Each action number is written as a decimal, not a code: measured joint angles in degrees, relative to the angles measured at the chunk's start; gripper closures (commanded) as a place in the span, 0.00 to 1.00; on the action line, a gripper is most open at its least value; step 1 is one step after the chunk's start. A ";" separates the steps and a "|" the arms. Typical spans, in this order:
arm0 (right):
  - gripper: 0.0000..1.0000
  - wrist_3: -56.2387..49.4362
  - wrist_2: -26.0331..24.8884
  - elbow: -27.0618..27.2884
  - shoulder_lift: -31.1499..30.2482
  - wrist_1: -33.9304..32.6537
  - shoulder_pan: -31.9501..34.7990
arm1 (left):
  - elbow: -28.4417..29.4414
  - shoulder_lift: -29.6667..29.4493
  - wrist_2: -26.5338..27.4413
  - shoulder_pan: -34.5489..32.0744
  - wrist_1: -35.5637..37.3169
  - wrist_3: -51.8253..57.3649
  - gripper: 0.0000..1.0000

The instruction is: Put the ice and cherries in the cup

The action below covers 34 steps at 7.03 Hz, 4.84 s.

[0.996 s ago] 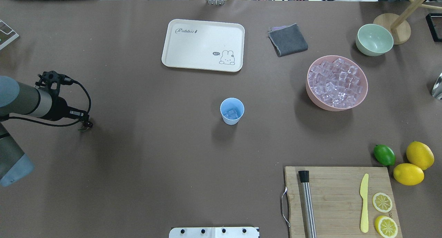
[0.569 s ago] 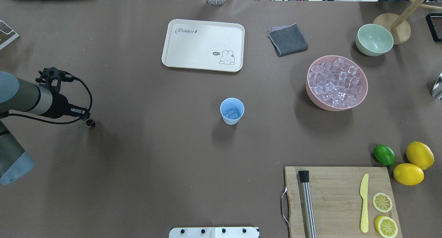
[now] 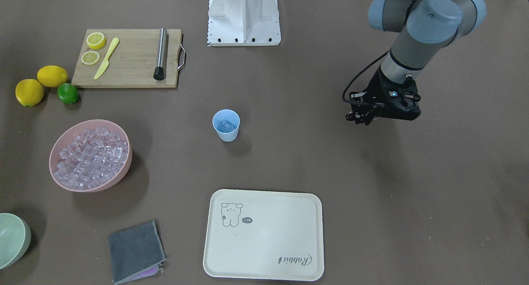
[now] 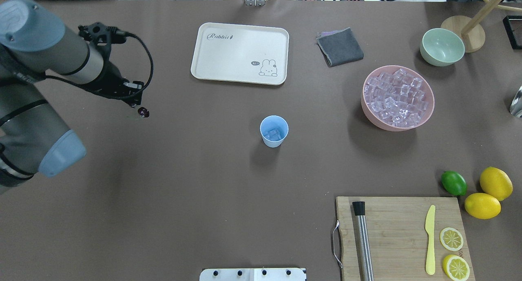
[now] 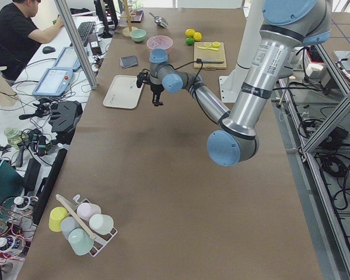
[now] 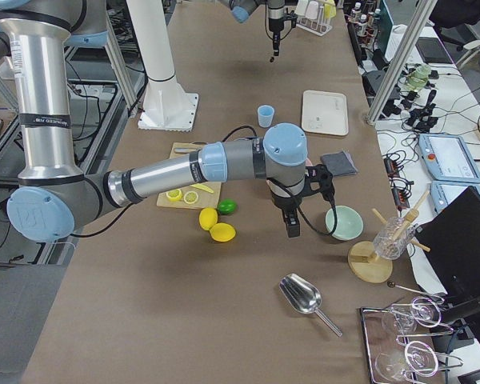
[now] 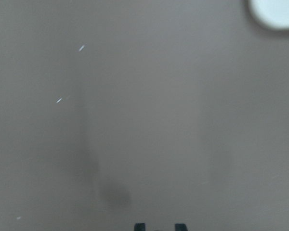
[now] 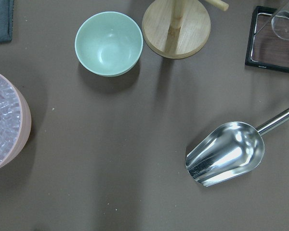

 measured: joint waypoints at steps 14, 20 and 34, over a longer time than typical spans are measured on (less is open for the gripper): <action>0.00 -0.14 -1.03 0.73 -3.01 -4.48 3.12 | 12.07 -26.77 23.45 20.94 5.18 -29.94 0.03; 0.01 -0.11 -0.96 0.49 -2.93 -4.47 3.30 | 4.33 -20.37 21.65 17.91 5.26 -25.51 0.02; 0.01 0.01 -3.29 -2.34 -2.72 -3.95 3.09 | 18.89 37.07 -17.91 -53.92 -13.64 66.26 0.02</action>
